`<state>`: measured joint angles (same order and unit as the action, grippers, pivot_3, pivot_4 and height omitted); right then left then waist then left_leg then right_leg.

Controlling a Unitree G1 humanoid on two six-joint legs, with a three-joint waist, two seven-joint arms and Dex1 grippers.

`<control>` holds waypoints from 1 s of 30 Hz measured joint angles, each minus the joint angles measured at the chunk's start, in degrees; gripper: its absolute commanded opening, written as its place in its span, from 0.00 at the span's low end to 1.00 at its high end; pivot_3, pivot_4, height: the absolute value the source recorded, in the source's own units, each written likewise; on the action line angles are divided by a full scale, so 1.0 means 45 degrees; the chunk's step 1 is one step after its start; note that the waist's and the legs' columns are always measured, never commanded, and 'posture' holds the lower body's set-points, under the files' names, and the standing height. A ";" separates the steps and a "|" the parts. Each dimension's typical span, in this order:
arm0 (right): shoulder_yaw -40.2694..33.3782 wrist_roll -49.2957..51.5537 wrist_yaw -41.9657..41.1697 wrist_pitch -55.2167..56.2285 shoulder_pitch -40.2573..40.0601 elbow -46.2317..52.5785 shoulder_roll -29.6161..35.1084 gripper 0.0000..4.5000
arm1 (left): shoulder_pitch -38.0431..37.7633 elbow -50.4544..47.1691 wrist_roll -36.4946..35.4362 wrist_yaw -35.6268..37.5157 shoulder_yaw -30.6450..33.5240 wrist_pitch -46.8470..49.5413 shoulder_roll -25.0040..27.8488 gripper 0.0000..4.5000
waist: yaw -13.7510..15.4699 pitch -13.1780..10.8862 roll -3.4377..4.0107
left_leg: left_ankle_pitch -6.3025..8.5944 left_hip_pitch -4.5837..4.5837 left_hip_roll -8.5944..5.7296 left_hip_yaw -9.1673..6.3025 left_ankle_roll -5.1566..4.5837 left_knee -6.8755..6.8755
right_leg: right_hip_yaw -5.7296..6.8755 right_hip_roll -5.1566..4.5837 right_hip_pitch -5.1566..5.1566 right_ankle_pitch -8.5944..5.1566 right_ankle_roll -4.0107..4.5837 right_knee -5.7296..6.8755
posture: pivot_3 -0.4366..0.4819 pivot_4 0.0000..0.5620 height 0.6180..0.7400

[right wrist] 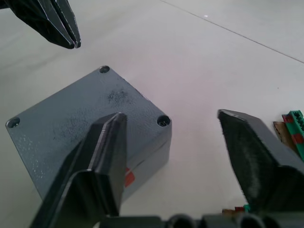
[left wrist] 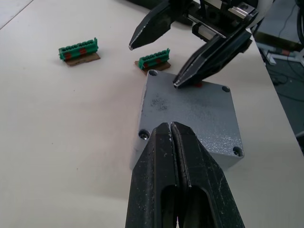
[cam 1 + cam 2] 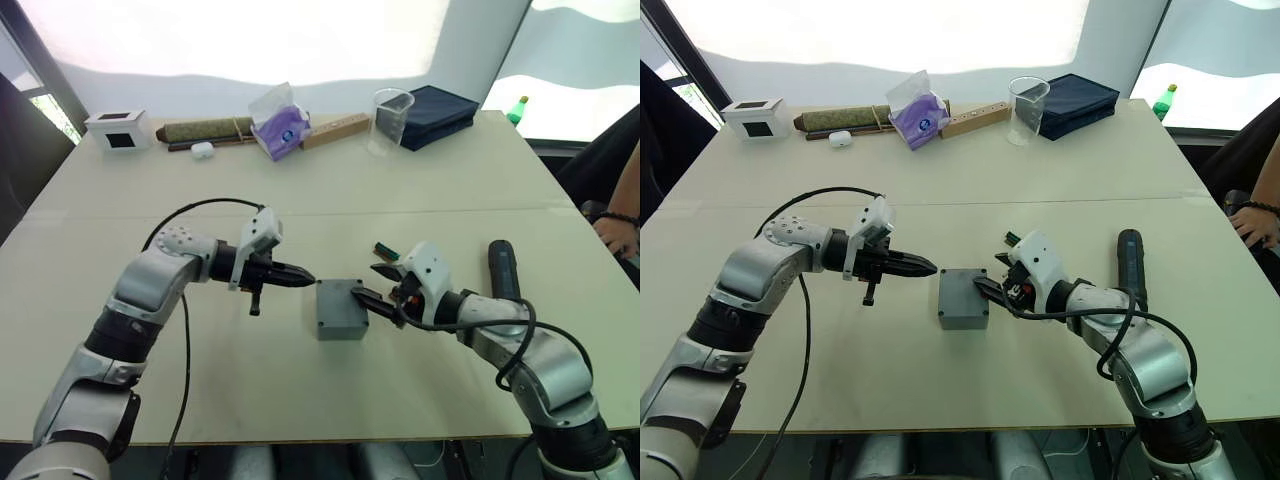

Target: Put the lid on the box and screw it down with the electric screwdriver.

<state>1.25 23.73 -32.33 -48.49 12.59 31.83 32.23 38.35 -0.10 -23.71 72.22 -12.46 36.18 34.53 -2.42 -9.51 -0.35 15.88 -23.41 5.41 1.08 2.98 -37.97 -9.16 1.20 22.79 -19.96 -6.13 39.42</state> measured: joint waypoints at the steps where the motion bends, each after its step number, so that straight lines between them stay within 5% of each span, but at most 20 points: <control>1: -0.0624 0.0479 0.0151 -0.0567 0.0139 0.0009 -0.0083 0.79 | 0.0081 -0.0001 -0.0129 -0.0029 0.0043 0.0085 -0.0116 0.00 | -0.0003 0.0000 0.0000 | 0.0000 -0.0001 0.0000 -0.0001 0.0000 -0.0001 | 0.0000 0.0000 -0.0001 0.0000 0.0000 0.0000 | 0.48 0.27 1.00; 6: -0.4324 0.2511 0.1085 -0.4532 0.1751 0.0113 0.0577 0.79 | 0.0934 -0.0120 -0.0612 0.0139 0.0074 0.0227 -0.0604 0.00 | 0.0034 0.0000 0.0000 | 0.0000 -0.0003 0.0000 -0.0001 0.0000 0.0000 | 0.0000 -0.0001 -0.0003 0.0000 0.0000 -0.0003 | 0.48 0.27 1.00; 7: -0.4749 0.2722 0.1087 -0.5371 0.1954 0.0065 0.0999 0.86 | 0.1063 -0.0121 -0.0624 0.0228 0.0064 0.0189 -0.0673 0.00 | 0.0044 -0.0001 0.0002 | 0.0000 -0.0004 0.0000 -0.0001 0.0000 0.0000 | 0.0001 -0.0002 -0.0001 0.0000 0.0000 -0.0004 | 0.48 0.27 1.00; 10: -0.6108 0.3111 0.1140 -0.8595 0.2920 -0.1135 0.3175 1.00 | 0.1640 -0.0180 -0.0641 0.0677 -0.0158 -0.0244 -0.1109 0.00 | 0.0076 -0.0007 0.0011 | 0.0001 -0.0003 -0.0004 0.0007 -0.0002 0.0010 | -0.0003 -0.0006 0.0000 0.0000 0.0000 -0.0011 | 0.48 0.27 1.00; 14: -0.6644 0.3967 0.1039 -0.9684 0.2386 -0.3304 0.5963 1.00 | 0.2000 -0.0244 -0.0406 0.1304 -0.0717 -0.1158 -0.1442 0.00 | 0.0014 -0.0005 0.0009 | 0.0036 0.0001 -0.0005 0.0008 -0.0066 0.0009 | -0.0013 0.0000 -0.0013 0.0000 0.0000 -0.0042 | 0.48 0.27 1.00; 21: -0.4780 0.5937 0.0819 -0.9696 0.2138 -0.7390 0.8408 1.00 | 0.2046 -0.0217 -0.0098 0.1747 -0.1479 -0.2255 -0.1991 0.00 | -0.0064 -0.0004 0.0012 | 0.0058 0.0010 -0.0005 0.0017 -0.0105 -0.0010 | -0.0037 0.0003 -0.0013 0.0001 -0.0001 -0.0042 | 0.48 0.27 1.00; 30: -0.1315 0.5603 -0.0921 -0.9585 0.4492 -0.9681 0.8608 1.00 | 0.1474 -0.0575 -0.0112 0.1651 -0.1530 -0.2262 -0.1773 0.00 | -0.0009 -0.0005 0.0031 | 0.0059 0.0007 -0.0003 0.0019 -0.0106 -0.0014 | -0.0039 0.0003 -0.0004 0.0000 -0.0001 -0.0042 | 0.48 0.27 1.00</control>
<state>-4.67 48.94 -36.47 -91.63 32.80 -11.73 70.96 44.98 -2.68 -24.22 79.65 -19.35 26.00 26.56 -2.46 -9.53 -0.21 16.15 -23.38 5.39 1.17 2.50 -38.03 -9.34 1.21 22.77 -19.96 -6.13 39.24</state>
